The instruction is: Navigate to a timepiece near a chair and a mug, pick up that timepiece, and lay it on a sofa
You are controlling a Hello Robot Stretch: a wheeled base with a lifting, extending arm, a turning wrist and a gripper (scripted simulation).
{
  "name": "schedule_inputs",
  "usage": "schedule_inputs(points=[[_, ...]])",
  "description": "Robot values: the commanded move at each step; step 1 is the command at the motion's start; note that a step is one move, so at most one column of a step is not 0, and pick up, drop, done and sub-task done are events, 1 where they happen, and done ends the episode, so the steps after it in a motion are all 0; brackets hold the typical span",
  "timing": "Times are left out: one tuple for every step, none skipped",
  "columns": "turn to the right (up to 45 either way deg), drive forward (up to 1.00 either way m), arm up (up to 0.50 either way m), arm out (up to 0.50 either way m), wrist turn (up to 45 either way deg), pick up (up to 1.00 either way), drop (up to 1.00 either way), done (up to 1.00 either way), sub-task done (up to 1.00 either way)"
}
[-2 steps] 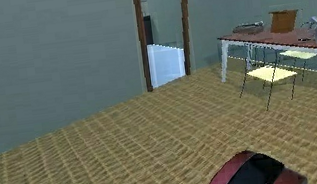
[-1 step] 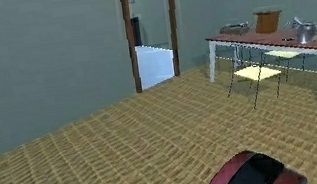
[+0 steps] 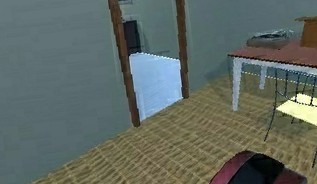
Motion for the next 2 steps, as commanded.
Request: schedule_inputs(points=[[3.0,0.00,0.00,0.00,0.0,0.00,0.00,0.00,0.00],[0.0,1.00,0.00,0.00,0.0,0.00,0.00,0.00,0.00]])
